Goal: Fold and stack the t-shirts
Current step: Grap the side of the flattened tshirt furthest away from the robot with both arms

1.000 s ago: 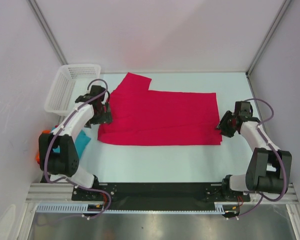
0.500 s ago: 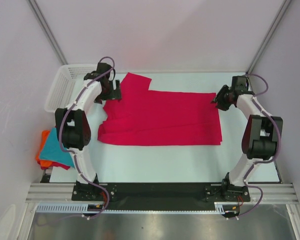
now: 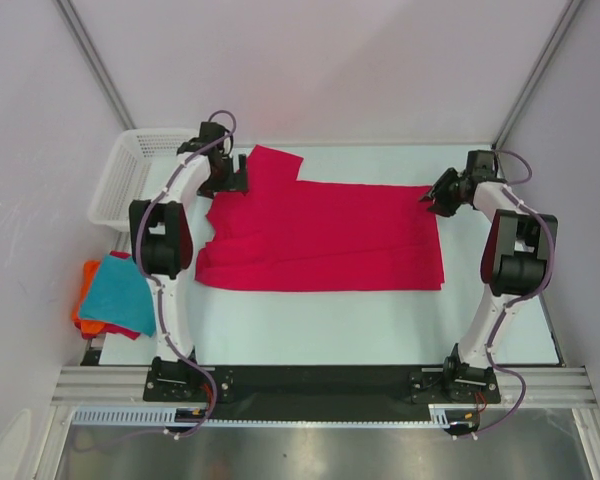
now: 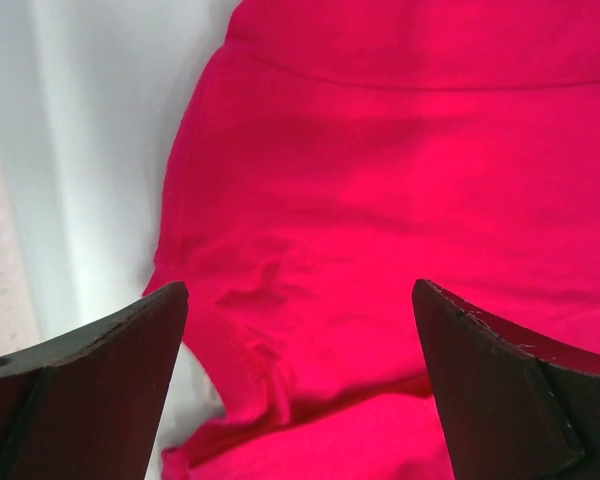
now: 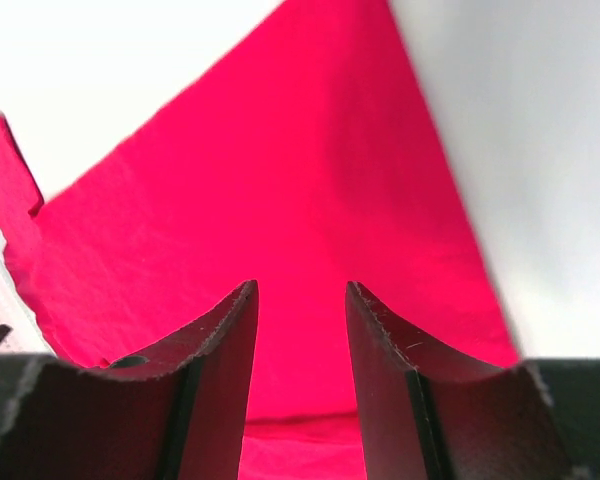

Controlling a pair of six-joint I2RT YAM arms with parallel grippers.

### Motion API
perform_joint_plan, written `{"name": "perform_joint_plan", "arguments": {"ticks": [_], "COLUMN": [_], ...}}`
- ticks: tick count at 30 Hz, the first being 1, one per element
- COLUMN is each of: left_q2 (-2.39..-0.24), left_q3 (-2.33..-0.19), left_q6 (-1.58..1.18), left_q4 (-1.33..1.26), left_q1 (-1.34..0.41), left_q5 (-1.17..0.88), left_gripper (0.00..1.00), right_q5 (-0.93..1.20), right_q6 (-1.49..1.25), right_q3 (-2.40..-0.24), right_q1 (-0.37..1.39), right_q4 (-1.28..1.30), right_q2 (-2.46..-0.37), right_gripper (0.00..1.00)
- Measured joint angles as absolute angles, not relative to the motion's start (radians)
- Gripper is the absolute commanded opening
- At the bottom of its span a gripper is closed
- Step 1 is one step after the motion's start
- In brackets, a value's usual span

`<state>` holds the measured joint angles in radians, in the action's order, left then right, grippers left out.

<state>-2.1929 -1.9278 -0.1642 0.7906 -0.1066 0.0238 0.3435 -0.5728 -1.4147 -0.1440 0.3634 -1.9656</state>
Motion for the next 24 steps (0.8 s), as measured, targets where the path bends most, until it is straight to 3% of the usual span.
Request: {"name": "perform_joint_plan", "arguments": {"ticks": [24], "left_q2": [-2.415], "left_q3": [-2.191], "left_q6": [-0.242], "left_q4": [0.801], "left_q1": [-0.024], "left_q5": [-0.058], "left_gripper": [0.99], "right_q5": [0.353], "right_q6": [-0.572], "right_q3": [-1.663], "right_q1": [-0.202], "right_q4": [0.376], "right_q2": [-2.23], "right_gripper": [0.45]}}
